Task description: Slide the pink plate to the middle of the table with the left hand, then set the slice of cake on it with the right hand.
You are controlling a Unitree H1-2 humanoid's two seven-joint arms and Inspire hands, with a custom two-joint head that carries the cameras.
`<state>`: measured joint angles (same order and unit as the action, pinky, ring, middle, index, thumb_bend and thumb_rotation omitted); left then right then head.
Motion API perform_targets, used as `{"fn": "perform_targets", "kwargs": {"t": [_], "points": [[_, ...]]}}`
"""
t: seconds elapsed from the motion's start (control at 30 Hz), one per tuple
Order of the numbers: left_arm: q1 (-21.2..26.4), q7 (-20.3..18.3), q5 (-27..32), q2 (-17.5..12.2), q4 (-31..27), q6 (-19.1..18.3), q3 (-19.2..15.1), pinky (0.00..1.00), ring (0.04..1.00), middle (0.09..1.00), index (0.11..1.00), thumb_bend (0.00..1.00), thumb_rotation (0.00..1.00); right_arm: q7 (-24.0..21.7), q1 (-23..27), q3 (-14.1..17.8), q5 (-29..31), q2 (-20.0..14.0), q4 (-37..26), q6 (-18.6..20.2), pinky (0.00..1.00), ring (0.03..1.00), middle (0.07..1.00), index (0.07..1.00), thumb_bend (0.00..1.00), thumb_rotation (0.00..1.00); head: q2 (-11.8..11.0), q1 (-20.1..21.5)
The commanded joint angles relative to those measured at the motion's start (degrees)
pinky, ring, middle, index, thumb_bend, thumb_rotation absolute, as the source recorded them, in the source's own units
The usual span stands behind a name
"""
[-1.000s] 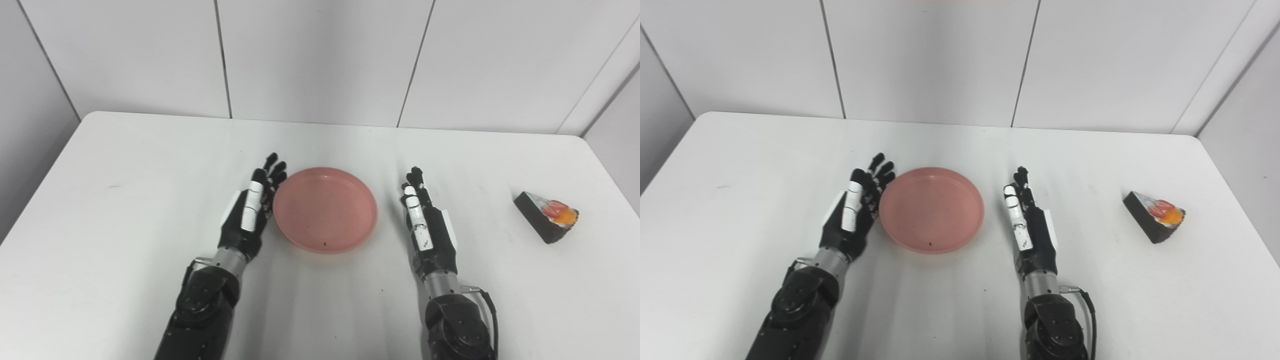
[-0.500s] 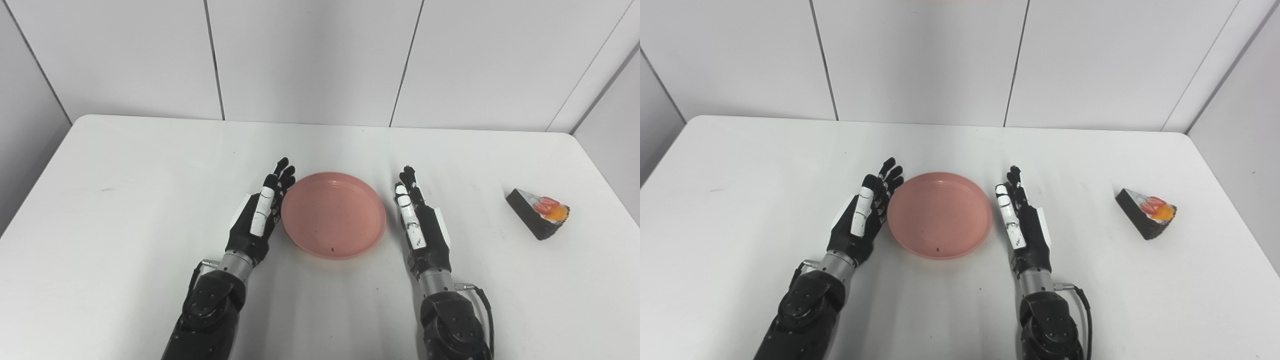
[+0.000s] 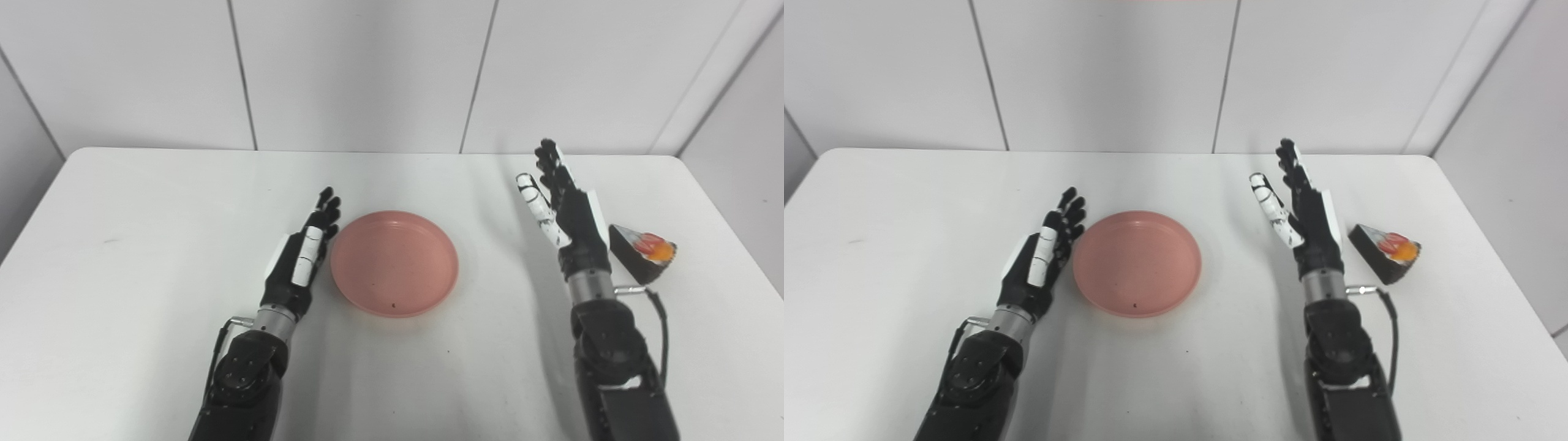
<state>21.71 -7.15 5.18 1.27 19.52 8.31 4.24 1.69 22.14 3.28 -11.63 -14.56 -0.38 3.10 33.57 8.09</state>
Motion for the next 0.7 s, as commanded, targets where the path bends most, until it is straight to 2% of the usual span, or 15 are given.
{"fn": "perform_targets", "kwargs": {"t": [0.0,0.07,0.13,0.27,0.37,0.47,0.67], "points": [[-1.95,0.14,-0.47,-0.88,3.04,2.46,-0.85,1.0,1.0,1.0,1.0,0.75,1.0,0.07,2.64,0.54,-4.3,-3.06,-4.28,4.32,0.81,0.858,0.857,0.871,0.63,0.59,0.01,2.06],[-1.73,-0.93,0.74,-1.29,3.99,3.95,-1.44,1.0,1.0,1.0,1.0,0.73,1.0,-1.33,2.94,0.72,-6.12,-4.96,-7.07,10.48,0.8,0.852,0.852,0.859,0.67,0.52,-0.43,5.54],[-1.65,-1.74,1.55,-1.75,4.37,4.06,-1.98,1.0,1.0,1.0,1.0,0.73,1.0,-1.94,3.18,0.63,-7.7,-6.2,-8.43,14.52,0.79,0.851,0.854,0.857,0.68,0.46,-0.78,7.74],[-1.39,-1.95,2.13,-2.22,5.68,5.03,-3.09,1.0,1.0,1.0,1.0,0.7,1.0,-2.01,3.28,-0.42,-12.36,-8.33,-9.15,18.42,0.78,0.853,0.86,0.858,0.69,0.41,-1.17,10.16],[-0.94,-2.52,2.59,-2.74,7.22,6.04,-3.62,1.0,1.0,1.0,1.0,0.72,1.0,-2.38,3.47,-1.27,-16.03,-9.66,-9.43,22.22,0.72,0.819,0.845,0.847,0.73,0.43,-1.28,11.22],[-0.81,-3.37,3.17,-3.41,8.02,7.57,-3.98,1.0,1.0,1.0,1.0,0.72,1.0,-4.09,3.67,0.32,-19.3,-9.12,-9.26,23.72,0.72,0.825,0.85,0.849,0.75,0.41,-1.34,13.23],[0.04,-4.82,4.75,-4.4,11.51,11.3,-5.2,1.0,1.0,1.0,1.0,0.71,1.0,-8.49,4.3,4.21,-26.56,-6.77,-7.96,23.81,0.71,0.822,0.847,0.843,0.76,0.39,-1.72,16.71]]}}
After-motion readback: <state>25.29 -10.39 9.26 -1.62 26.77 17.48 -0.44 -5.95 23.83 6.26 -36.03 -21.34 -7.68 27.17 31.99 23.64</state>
